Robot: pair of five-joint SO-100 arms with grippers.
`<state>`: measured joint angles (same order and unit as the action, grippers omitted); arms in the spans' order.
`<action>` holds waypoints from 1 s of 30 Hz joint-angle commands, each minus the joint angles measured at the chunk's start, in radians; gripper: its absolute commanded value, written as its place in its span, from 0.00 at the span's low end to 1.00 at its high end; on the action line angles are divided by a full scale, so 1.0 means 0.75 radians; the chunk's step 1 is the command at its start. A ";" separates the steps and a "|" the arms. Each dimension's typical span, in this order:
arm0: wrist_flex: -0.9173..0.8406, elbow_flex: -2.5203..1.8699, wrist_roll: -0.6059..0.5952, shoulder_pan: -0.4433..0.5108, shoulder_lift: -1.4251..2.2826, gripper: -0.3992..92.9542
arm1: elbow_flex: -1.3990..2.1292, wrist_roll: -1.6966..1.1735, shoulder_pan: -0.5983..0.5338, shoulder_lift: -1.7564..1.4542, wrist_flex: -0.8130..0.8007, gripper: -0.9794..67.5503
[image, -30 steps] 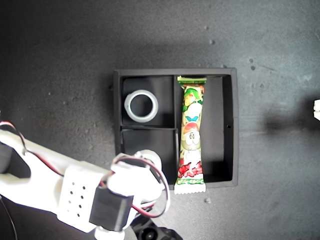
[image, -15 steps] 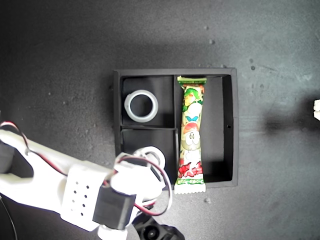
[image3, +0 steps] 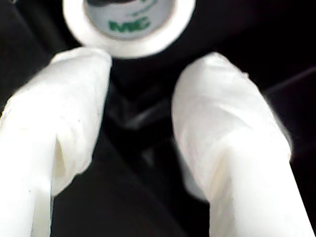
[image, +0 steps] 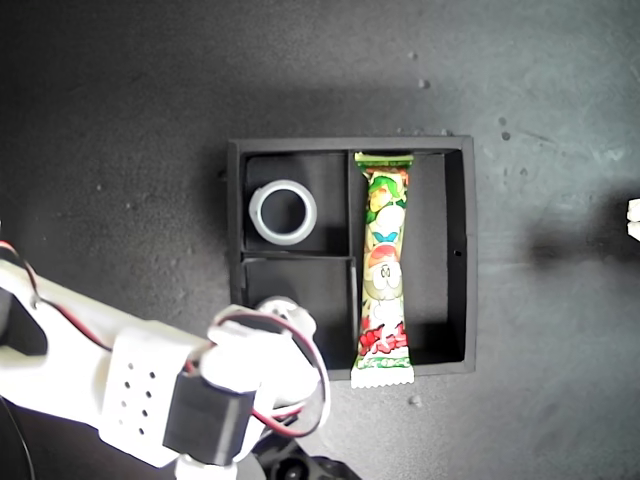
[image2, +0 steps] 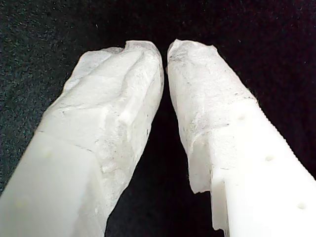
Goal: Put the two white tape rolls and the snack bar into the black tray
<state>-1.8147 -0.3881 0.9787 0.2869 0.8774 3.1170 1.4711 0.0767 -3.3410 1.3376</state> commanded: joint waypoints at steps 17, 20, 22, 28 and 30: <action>0.481 -2.383 0.399 -0.270 2.315 0.01 | 0.010 -0.010 -0.014 -0.014 0.004 0.03; 0.560 -2.667 0.458 -0.280 2.501 0.01 | 0.010 -0.010 -0.014 -0.014 0.004 0.03; 0.628 -2.857 0.477 -0.284 2.630 0.01 | 0.010 -0.010 -0.014 -0.014 0.004 0.03; 0.636 -3.315 0.489 -0.301 3.270 0.01 | 0.010 -0.010 -0.014 -0.014 0.004 0.03; 0.603 -3.393 0.489 -0.311 3.332 0.01 | 0.010 -0.014 -0.016 -0.014 0.004 0.03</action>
<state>-1.3514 -2.8639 1.3376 0.0660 3.2398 3.1170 1.4711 0.0690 -3.3410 1.3376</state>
